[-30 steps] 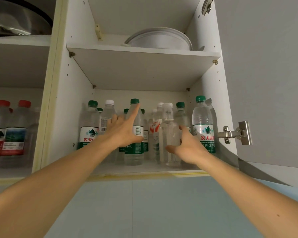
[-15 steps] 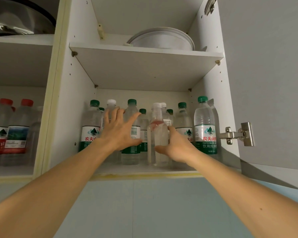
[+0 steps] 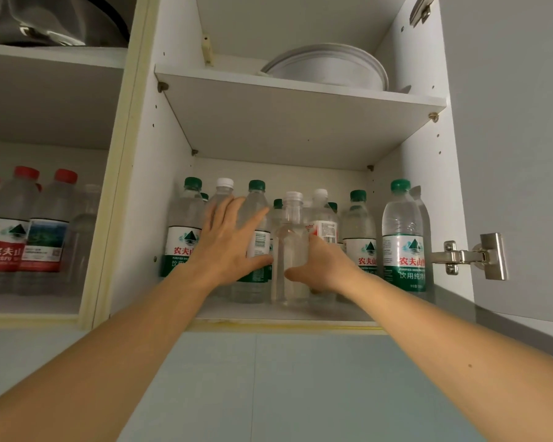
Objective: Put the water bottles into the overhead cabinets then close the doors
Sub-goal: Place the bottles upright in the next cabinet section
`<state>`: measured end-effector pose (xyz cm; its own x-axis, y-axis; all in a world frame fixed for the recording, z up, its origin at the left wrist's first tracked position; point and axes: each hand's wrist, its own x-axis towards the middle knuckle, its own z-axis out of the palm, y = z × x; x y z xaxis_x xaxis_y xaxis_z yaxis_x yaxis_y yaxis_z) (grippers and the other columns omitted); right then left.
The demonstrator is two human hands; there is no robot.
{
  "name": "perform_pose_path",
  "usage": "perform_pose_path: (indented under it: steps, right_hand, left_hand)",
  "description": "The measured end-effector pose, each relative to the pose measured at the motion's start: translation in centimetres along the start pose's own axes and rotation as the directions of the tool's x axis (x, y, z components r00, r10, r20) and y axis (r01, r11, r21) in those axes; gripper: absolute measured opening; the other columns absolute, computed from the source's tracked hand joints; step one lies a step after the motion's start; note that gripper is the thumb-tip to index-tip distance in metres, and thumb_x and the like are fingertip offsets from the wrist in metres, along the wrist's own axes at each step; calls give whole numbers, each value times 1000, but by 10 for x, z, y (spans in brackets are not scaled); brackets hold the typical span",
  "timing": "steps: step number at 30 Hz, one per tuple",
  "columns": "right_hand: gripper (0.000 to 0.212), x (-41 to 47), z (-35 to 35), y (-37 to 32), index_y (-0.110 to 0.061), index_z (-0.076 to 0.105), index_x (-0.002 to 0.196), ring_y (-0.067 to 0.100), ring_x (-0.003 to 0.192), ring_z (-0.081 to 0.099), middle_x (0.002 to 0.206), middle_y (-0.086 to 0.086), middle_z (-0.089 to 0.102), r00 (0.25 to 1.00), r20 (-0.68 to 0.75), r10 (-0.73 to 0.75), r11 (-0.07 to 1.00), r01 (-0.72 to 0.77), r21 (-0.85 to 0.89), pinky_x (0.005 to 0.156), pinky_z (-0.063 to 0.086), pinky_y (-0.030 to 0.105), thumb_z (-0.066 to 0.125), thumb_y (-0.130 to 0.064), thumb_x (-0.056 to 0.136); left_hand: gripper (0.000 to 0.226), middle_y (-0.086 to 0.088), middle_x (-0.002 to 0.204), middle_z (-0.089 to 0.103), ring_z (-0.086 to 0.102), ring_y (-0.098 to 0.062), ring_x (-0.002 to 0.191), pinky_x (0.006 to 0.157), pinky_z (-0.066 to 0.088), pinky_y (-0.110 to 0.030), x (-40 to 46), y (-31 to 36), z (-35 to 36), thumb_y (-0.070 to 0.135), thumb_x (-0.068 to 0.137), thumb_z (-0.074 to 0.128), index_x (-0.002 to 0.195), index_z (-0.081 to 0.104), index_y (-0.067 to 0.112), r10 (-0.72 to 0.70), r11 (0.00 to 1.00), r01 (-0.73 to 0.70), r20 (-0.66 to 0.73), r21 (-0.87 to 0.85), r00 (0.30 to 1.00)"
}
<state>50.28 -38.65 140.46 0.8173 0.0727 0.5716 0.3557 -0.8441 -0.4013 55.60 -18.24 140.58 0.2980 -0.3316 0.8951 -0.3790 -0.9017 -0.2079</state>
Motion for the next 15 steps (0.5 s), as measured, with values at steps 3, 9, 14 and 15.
perform_pose_path:
  steps: [3,9,14,15]
  right_hand:
    - [65,5,-6,1,-11,47,135,23,84,71,103,5,65,1000,24,1,998,1,-60,72,64,42,78,-39,86]
    - [58,12,-7,11,-11,54,133,19,87,69,98,3,69,995,18,-99,993,100,-62,82,61,38,82,-24,83]
    - [75,17,0,12,-15,38,144,22,87,67,99,6,67,982,-42,-182,977,177,-117,83,60,40,82,-20,83]
    - [89,17,1,11,-19,26,152,22,86,67,98,6,66,977,-51,-206,973,199,-121,82,59,40,82,-20,82]
  left_hand:
    - [104,2,165,-7,-13,-22,152,122,3,-54,-3,-14,-6,55,82,74,159,5,39,-9,989,17,54,-146,999]
    - [130,18,161,-22,-21,-16,150,110,-2,-47,-3,-41,-16,51,69,86,153,-13,52,30,995,-9,226,-97,974]
    - [139,10,162,-26,-31,-9,143,111,-8,-46,-9,-48,-13,51,67,86,147,-27,51,60,997,-68,219,30,974]
    - [139,8,163,-24,-29,-9,144,110,-8,-46,-9,-47,-12,52,67,86,150,-25,47,64,996,-75,206,47,977]
